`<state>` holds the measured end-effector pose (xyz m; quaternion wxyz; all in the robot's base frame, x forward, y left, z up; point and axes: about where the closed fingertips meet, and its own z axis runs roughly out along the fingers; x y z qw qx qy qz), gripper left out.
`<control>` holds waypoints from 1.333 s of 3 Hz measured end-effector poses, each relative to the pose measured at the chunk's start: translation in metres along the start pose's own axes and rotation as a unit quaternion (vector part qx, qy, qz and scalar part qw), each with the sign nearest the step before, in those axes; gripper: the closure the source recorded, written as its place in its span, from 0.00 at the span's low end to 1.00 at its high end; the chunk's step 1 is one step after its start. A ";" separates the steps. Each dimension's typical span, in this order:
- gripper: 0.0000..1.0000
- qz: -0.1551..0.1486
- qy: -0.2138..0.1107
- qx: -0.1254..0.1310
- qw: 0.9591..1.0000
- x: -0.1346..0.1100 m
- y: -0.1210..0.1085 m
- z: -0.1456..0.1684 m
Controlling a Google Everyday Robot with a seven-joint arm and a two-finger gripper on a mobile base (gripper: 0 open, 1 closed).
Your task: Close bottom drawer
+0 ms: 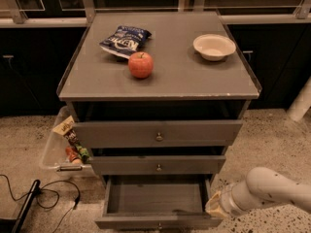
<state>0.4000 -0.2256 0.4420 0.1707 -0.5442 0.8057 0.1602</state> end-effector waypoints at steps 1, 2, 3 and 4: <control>1.00 0.007 0.000 0.000 1.000 0.024 -0.002 0.069; 1.00 0.015 -0.019 0.000 1.000 0.048 -0.008 0.129; 1.00 0.025 -0.023 -0.019 0.999 0.053 0.006 0.147; 1.00 0.018 -0.027 -0.017 0.999 0.053 0.002 0.157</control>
Offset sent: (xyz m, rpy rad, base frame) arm 0.0106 0.0167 -0.2188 0.0880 -0.0119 -0.0492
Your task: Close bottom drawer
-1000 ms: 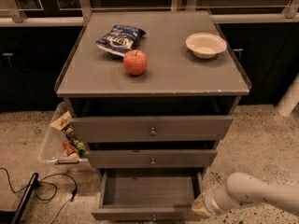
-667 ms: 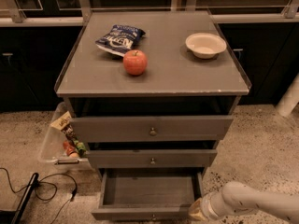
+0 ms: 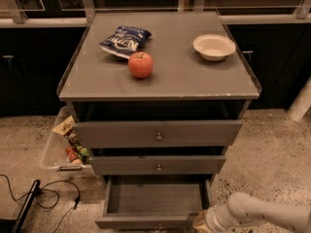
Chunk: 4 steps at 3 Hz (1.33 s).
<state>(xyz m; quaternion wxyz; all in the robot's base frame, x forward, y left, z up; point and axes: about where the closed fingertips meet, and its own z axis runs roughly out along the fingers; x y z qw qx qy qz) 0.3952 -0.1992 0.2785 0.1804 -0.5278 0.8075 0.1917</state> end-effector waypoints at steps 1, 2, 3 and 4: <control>1.00 -0.011 -0.007 0.013 1.000 0.015 -0.008 0.044; 1.00 -0.022 -0.030 0.030 0.999 0.024 -0.019 0.077; 1.00 -0.035 -0.038 0.044 0.998 0.033 -0.025 0.092; 0.81 -0.035 -0.038 0.043 0.998 0.034 -0.025 0.093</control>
Offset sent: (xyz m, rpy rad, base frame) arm 0.0311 0.0149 -0.1182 0.0606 -0.1721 -0.0053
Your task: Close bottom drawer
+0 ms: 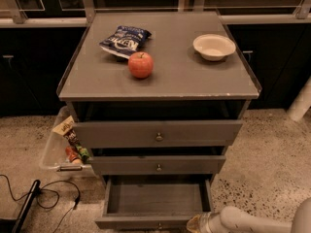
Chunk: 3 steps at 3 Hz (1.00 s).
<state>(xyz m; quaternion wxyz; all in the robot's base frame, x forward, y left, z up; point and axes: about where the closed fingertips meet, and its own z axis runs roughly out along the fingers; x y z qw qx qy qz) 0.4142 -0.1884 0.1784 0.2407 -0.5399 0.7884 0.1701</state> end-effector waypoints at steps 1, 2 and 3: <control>0.58 0.000 0.000 0.000 1.000 0.000 0.000 0.000; 0.35 0.000 0.000 0.000 1.000 0.000 0.000 0.000; 0.12 -0.004 0.005 0.003 1.000 0.001 -0.004 0.003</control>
Offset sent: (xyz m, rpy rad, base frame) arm 0.0000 0.0000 0.0000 0.0000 0.0000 0.0000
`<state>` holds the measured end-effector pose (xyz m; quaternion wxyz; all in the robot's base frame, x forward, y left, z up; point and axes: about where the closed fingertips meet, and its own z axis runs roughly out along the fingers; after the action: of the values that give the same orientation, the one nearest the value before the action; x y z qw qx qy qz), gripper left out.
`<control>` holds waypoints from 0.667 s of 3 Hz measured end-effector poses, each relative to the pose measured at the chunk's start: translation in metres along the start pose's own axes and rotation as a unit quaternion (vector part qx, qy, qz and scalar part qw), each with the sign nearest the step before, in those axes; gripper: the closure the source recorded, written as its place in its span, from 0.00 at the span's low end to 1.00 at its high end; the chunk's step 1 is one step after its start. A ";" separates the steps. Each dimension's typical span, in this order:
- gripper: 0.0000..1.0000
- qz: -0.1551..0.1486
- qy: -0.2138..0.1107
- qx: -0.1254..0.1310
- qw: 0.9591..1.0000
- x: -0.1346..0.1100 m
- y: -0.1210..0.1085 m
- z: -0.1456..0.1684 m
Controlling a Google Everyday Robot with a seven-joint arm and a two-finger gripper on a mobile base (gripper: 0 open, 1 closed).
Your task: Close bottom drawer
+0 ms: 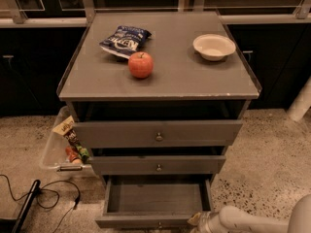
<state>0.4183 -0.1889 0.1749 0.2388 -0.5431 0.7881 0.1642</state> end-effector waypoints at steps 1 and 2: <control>0.14 -0.005 -0.005 -0.004 1.000 -0.001 -0.001 0.006; 0.38 -0.027 -0.013 -0.024 0.999 -0.011 -0.014 0.023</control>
Offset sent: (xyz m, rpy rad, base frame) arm 0.1678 -0.0387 -0.0078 -0.0259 -0.1454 0.0442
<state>0.4396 -0.1734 0.1614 0.2404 -0.5679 0.7657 0.1829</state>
